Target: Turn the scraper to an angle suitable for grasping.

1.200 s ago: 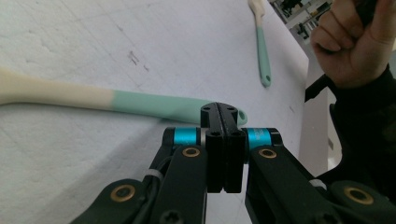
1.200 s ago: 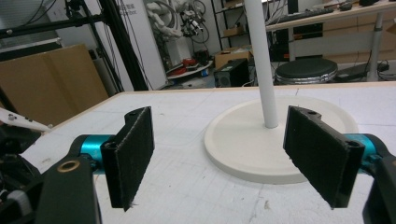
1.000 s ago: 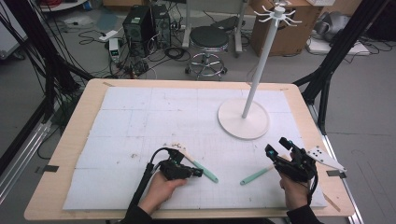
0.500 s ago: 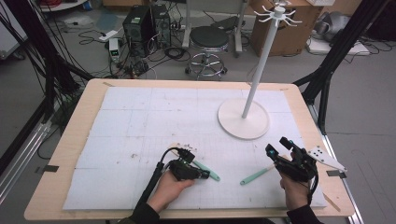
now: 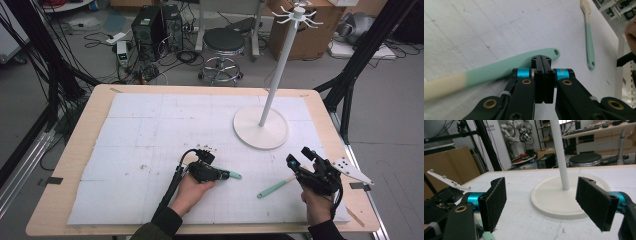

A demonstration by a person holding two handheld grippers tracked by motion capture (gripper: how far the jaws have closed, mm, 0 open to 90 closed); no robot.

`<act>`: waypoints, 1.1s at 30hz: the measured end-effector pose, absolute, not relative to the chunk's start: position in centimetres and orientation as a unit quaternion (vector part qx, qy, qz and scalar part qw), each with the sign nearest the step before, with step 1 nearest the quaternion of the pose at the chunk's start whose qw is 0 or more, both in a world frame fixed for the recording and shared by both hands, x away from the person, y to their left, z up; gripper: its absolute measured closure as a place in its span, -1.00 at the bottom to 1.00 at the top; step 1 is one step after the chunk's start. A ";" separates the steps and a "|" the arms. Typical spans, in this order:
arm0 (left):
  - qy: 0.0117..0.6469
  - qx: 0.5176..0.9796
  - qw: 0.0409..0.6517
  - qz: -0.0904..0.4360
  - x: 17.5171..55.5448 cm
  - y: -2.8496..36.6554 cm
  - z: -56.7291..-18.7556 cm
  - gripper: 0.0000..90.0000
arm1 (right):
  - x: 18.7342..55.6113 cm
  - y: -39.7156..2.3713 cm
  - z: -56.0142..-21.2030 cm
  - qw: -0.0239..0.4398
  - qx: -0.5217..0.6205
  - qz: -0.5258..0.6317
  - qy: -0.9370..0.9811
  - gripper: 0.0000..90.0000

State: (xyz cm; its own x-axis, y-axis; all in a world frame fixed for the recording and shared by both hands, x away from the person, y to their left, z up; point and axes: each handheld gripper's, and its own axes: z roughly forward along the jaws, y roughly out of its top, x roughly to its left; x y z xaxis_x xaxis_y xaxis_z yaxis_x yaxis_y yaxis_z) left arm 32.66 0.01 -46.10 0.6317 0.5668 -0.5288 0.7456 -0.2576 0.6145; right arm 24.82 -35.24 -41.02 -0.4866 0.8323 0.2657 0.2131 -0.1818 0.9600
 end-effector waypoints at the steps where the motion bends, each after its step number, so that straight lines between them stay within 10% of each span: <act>1: 0.420 0.786 0.444 -0.094 32.9 -0.1 -46.1 1.00 | 24.7 -35.3 -41.0 0.245 0.443 0.630 0.589 -0.47; 33: 0.489 0.725 0.483 -0.048 37.6 3.6 -45.0 1.00 | 24.4 -36.3 -41.2 0.251 0.454 0.627 0.581 -0.47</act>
